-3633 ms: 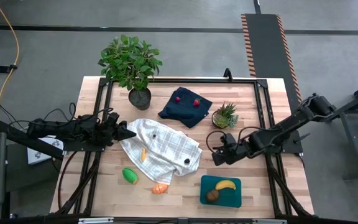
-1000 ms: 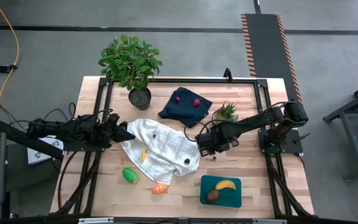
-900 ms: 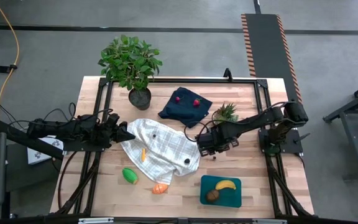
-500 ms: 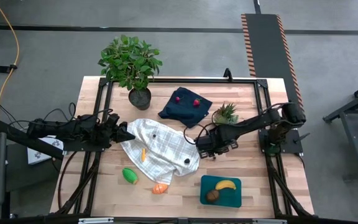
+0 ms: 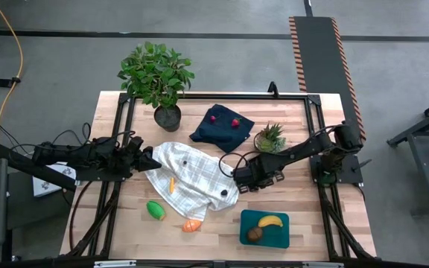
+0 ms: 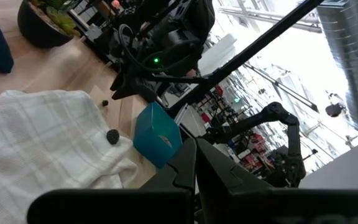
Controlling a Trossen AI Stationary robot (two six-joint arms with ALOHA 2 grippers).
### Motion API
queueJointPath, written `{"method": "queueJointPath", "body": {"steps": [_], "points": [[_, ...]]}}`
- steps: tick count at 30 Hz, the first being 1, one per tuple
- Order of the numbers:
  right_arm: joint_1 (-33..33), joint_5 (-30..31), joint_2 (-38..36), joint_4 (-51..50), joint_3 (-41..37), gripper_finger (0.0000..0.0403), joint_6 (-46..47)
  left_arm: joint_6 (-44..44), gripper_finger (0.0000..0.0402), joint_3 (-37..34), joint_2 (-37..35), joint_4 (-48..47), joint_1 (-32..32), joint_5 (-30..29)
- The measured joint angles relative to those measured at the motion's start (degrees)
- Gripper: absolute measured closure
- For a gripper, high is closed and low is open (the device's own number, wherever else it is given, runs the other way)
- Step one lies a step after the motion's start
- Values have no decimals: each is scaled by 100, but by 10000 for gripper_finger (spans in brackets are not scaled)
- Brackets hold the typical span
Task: Pick and placing Produce into tupperware
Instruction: Put the right blueberry into the bin
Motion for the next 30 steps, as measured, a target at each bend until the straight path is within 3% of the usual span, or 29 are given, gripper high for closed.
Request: {"method": "queueJointPath", "body": {"steps": [22, 30], "points": [[164, 143, 14, 122, -1, 257, 226, 0, 401, 1, 0, 12, 0, 76], [41, -118, -453, 687, -632, 257, 159, -24, 401, 0, 0, 28, 0, 194]]}}
